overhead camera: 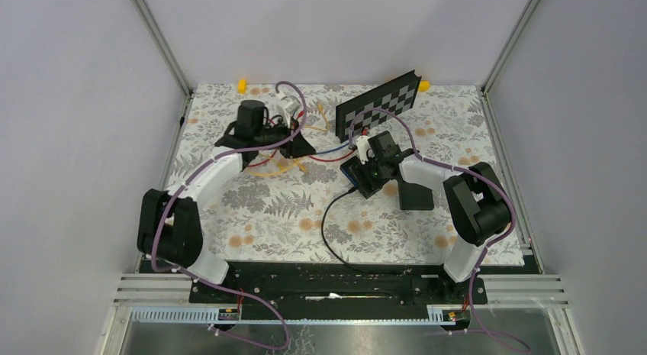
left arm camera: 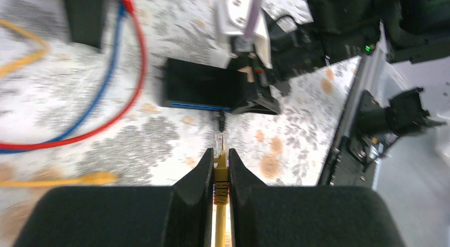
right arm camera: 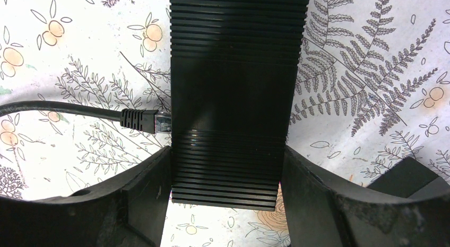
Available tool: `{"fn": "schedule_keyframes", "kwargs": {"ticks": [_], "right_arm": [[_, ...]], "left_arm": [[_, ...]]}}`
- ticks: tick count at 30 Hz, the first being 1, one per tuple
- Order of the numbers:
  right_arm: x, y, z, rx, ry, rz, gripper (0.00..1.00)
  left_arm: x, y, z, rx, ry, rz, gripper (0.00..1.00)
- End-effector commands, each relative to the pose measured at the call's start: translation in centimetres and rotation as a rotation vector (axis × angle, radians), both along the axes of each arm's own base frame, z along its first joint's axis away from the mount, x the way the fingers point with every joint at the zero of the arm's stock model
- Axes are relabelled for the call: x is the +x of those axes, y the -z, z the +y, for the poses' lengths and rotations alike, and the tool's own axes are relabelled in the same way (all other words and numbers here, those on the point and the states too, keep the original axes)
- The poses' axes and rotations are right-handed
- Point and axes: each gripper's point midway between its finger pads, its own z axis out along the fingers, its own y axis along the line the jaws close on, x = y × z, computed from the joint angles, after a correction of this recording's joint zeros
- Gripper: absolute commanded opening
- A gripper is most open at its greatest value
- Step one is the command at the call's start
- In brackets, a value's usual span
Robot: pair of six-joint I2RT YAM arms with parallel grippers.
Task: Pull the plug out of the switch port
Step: Place the connector at the center of the board.
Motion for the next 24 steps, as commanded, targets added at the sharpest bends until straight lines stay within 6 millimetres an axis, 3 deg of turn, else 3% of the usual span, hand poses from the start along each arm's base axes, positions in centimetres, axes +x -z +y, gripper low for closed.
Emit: {"fn": "schedule_keyframes", "kwargs": {"ticks": [1, 7, 14, 16, 19, 24], "right_arm": [[-0.1, -0.6, -0.3, -0.011, -0.019, 0.002, 0.00], [-0.2, -0.3, -0.3, -0.014, -0.021, 0.009, 0.00], [-0.1, -0.1, -0.4, -0.024, -0.019, 0.009, 0.00], [-0.1, -0.1, -0.4, -0.025, -0.021, 0.009, 0.00], [-0.1, -0.1, -0.6, -0.030, -0.021, 0.006, 0.00], [-0.2, -0.2, -0.5, -0.026, -0.025, 0.008, 0.00]], "left_arm": [[3.8, -4.8, 4.0, 0.017, -0.155, -0.206, 0.00], [9.2, -8.6, 8.9, 0.114, -0.384, -0.454, 0.00], [15.7, -11.3, 12.0, 0.146, -0.557, -0.595, 0.00], [17.1, -11.0, 12.5, 0.135, -0.582, -0.615, 0.02], [18.9, -8.1, 12.8, 0.179, -0.587, -0.594, 0.06], [20.5, -0.3, 14.8, 0.228, -0.608, -0.410, 0.06]]}}
